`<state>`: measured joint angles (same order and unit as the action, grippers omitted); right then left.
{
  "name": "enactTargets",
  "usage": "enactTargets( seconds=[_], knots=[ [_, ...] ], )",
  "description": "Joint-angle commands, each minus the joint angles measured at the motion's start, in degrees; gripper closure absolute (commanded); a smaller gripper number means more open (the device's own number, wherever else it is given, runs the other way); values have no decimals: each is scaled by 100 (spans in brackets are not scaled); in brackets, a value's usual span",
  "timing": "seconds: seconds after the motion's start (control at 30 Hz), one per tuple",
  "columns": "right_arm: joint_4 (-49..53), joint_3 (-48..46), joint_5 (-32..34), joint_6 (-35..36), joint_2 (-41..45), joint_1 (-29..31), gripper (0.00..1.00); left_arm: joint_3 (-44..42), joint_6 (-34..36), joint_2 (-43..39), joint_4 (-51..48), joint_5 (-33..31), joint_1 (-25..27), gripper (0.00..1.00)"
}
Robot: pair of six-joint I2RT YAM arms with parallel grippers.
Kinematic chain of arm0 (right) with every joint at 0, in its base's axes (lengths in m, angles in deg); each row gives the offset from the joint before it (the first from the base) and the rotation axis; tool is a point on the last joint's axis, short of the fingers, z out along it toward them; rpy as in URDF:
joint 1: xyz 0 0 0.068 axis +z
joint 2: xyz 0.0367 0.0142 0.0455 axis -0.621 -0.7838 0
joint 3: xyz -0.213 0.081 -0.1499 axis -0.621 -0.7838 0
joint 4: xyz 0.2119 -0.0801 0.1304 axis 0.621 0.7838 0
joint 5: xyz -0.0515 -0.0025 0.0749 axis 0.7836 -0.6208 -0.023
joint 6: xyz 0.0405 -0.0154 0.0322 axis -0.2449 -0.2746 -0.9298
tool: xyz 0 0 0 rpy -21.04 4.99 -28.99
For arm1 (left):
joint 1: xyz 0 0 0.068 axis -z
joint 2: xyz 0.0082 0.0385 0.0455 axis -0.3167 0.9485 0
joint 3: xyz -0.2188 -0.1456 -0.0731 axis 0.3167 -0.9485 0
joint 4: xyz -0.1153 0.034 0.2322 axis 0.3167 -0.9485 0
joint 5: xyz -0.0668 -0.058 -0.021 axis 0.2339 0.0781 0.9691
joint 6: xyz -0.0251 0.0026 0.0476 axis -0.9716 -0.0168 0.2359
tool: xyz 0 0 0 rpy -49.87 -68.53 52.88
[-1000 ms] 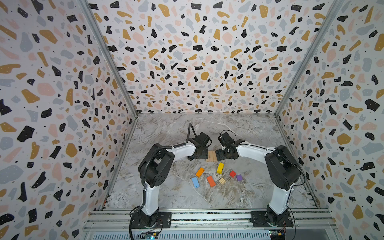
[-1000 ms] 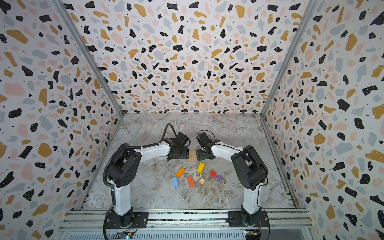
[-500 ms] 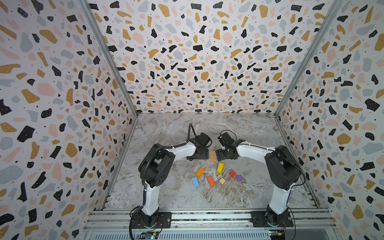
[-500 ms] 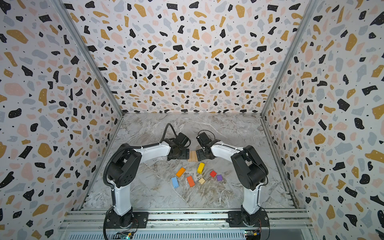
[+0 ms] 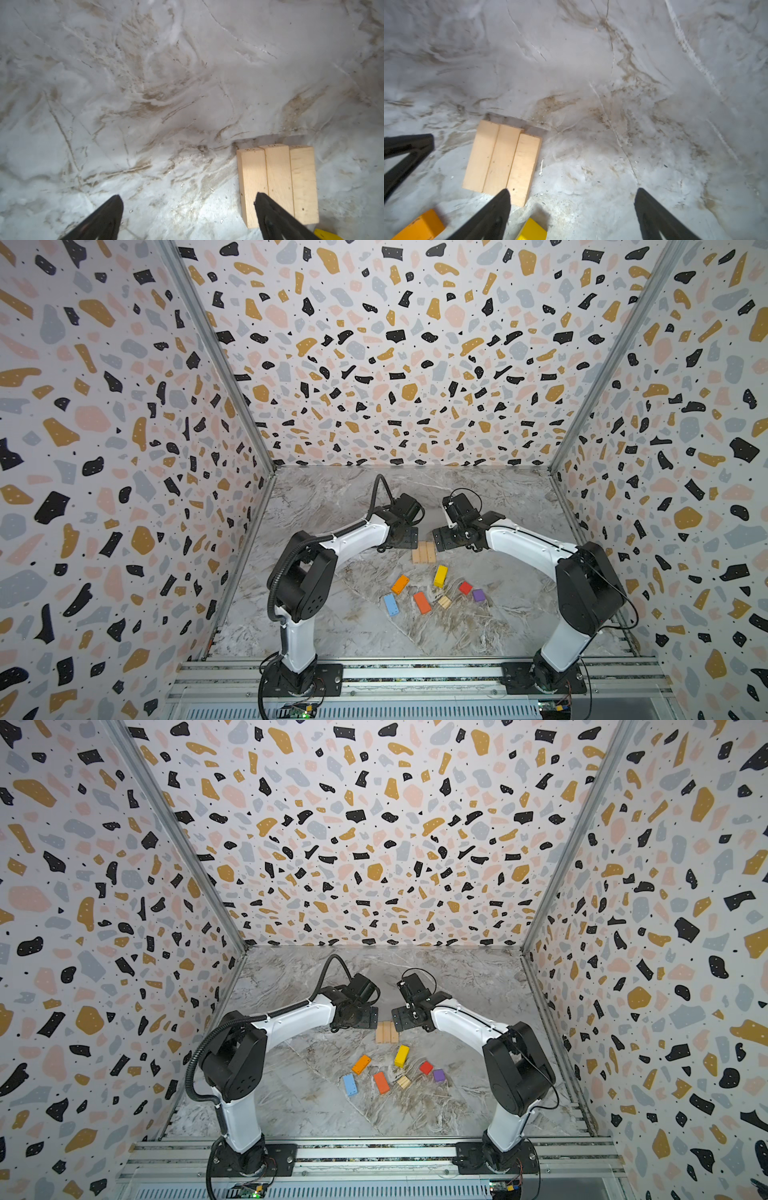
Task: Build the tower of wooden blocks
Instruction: 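Lift the left gripper away while the right gripper moves over the orange block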
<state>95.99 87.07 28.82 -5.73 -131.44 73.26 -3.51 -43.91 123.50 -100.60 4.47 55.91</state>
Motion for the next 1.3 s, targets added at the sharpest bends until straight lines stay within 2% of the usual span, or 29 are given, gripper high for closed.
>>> enactTargets(
  seconds=[0.0,0.23,0.47,0.7,0.97,1.27],
  knots=[
    [289,89,-184,340,452,136,3,-8,278,-341,-217,53,-121,0],
    [482,111,-277,680,837,764,2,-322,457,-764,-367,679,-616,0],
    [537,58,-130,806,720,1611,2,-1086,562,-1553,-174,706,-1025,0],
    [259,-167,-255,908,397,2148,5,-1912,613,-2332,-7,885,-1452,0],
    [-32,-296,-225,896,-117,2535,16,-2442,659,-2894,76,959,-1741,0],
    [-252,-296,-240,848,-519,2666,20,-2998,584,-3208,348,1064,-1776,0]
  ],
)
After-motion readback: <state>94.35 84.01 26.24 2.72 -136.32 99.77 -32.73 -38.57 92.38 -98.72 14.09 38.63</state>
